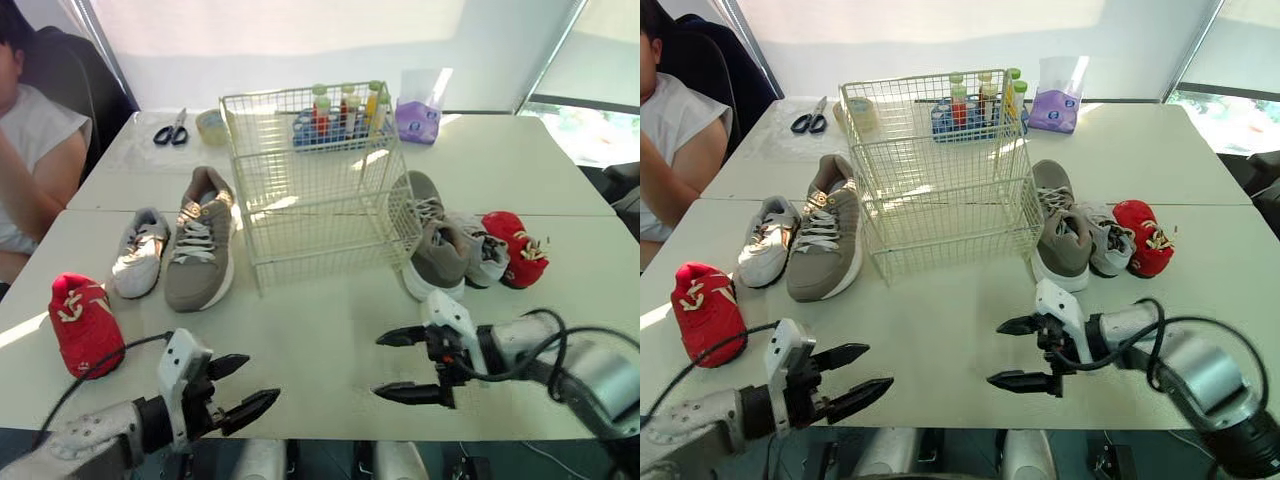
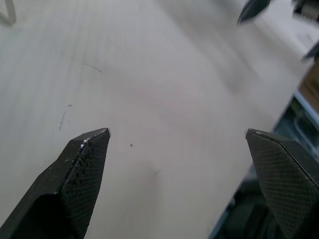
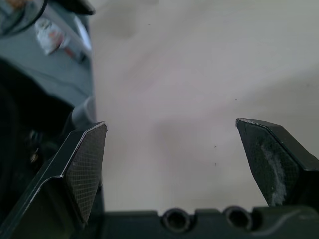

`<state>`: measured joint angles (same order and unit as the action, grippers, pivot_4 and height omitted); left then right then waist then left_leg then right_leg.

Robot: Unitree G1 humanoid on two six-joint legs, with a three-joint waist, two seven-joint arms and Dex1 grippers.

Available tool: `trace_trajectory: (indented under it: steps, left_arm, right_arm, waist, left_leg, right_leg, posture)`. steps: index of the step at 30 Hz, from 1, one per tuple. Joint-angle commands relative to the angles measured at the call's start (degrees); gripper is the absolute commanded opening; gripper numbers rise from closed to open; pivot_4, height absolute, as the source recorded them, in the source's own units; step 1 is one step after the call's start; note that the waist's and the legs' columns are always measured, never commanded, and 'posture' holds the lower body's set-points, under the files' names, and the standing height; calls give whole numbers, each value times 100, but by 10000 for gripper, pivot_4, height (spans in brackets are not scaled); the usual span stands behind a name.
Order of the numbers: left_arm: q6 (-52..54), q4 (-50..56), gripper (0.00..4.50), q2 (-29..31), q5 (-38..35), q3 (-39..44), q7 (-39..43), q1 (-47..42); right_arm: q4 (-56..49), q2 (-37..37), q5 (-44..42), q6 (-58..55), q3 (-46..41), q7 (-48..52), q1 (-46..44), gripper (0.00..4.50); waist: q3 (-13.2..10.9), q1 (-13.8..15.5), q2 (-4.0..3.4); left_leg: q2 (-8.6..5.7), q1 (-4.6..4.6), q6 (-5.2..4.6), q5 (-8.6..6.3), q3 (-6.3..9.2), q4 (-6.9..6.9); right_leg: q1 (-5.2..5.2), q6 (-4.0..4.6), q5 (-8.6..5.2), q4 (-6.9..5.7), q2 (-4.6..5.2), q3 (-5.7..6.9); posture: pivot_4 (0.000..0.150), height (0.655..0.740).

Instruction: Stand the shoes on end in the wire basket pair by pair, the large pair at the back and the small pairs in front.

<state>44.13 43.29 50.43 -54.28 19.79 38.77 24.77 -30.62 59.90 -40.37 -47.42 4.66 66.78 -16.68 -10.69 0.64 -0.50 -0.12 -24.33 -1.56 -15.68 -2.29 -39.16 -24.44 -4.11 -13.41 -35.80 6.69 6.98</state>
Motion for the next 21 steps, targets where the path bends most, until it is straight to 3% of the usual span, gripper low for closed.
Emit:
trace_trajectory:
  steps: [1, 7, 12, 16, 19, 21]
  left_arm:
    - [364, -124, 44599, 761, -1157, 1031, 419, -792]
    - [622, -173, 44599, 1439, -2040, 652, 68, -2454]
    - [517, 125, 44599, 1210, -2680, 262, -839, -3153]
    - [392, 444, 44599, 867, -3008, 15, -1533, -3032]
    - [307, 645, 45000, 576, -2853, -237, -1840, -2774]
    - [238, 731, 45000, 380, -2656, -375, -1976, -2564]
  right_arm:
    - [687, 264, -40, 253, -286, 779, -1759, 45000]
    - [2714, -339, 2149, 2261, 1168, 1434, -3565, 45000]
    - [3853, -895, 3087, 3332, 1781, 1861, -4170, 45000]
    - [4569, -1284, 3625, 3839, 2075, 2020, -4435, 45000]
    - [4835, -1483, 3796, 3957, 2113, 2172, -4524, 35839]
    - [5008, -1574, 3962, 4058, 2143, 2205, -4583, 26147]
  waist:
    - [-5, 3, -4]
    - [-1, 2, 11]
    - [-11, -5, 16]
    - [-13, -7, 19]
    - [-13, 0, 20]
    - [-13, -1, 19]
  left_leg:
    - [0, -6, 13, -3, 0, -1]
    - [-4, -5, 9, 5, -14, 20]
    - [-14, -8, 36, 24, -58, 16]
    - [-15, -6, 36, 24, -62, 13]
    - [-14, 0, 40, 26, -62, 11]
    - [-13, 2, 45, 29, -61, 9]
  right_leg:
    - [-12, -1, 0, -4, 0, 0]
    - [5, 4, 6, 1, -19, -13]
    - [-7, -56, 35, -11, -11, -53]
    - [-7, -64, 40, -10, -8, -56]
    - [-3, -64, 40, -17, -11, -56]
    - [-3, -62, 41, -20, -14, -58]
  posture:
    - [1500, 7400]
    - [1500, 7400]
    - [1500, 7400]
    - [1500, 7400]
    - [1500, 7400]
    - [1500, 7400]
